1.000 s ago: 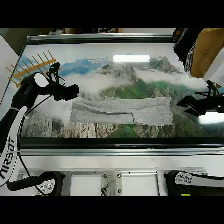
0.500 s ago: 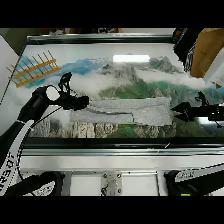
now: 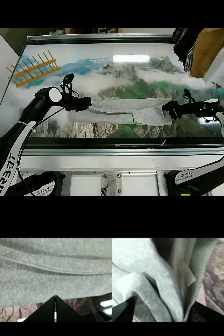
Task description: Fold the clothes and pants, and hang the long-sleeved shirts on hangers.
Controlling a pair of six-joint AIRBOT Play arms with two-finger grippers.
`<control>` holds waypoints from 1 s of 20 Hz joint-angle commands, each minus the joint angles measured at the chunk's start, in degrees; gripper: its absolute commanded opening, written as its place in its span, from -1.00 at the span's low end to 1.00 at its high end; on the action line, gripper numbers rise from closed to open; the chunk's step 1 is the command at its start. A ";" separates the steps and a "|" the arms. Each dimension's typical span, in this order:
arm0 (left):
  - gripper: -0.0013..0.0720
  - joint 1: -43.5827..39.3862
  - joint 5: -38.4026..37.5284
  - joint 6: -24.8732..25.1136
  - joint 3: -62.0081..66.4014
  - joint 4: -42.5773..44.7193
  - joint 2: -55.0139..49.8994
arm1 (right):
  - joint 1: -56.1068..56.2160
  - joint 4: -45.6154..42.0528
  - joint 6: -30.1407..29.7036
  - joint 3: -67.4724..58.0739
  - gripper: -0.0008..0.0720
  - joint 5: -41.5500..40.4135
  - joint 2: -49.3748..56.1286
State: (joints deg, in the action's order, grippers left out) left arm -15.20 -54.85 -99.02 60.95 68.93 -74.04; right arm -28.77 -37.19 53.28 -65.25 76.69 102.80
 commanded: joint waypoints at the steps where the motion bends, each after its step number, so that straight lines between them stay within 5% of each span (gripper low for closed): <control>1: -0.94 -0.04 -0.15 0.00 -0.02 0.02 0.04 | 2.54 0.57 -0.37 -0.02 0.98 0.70 0.07; 4: -0.94 -0.04 -0.17 0.00 -0.02 0.04 0.04 | 4.28 -0.74 -0.39 -0.02 0.91 0.22 0.07; 8: -0.94 -0.04 -0.04 0.00 -0.02 0.00 0.02 | 4.92 -2.93 -0.37 -0.04 -0.80 -0.04 -0.22; 9: -0.94 -0.09 0.15 -0.02 -0.02 -0.15 -0.02 | 4.81 -3.32 -0.04 -0.04 -0.91 -0.11 -0.72; 14: -0.94 -3.78 5.79 1.05 0.42 -7.37 -5.49 | 5.88 -15.52 9.03 -4.24 -0.91 3.04 -7.41; 20: -0.94 -13.88 6.40 3.26 16.37 -9.07 -23.12 | 10.58 -17.55 20.17 -15.89 -0.91 11.76 -15.74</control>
State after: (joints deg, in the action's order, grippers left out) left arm -24.69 -49.21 -96.71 70.17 61.06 -89.45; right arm -20.62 -52.58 67.22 -75.99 83.92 90.59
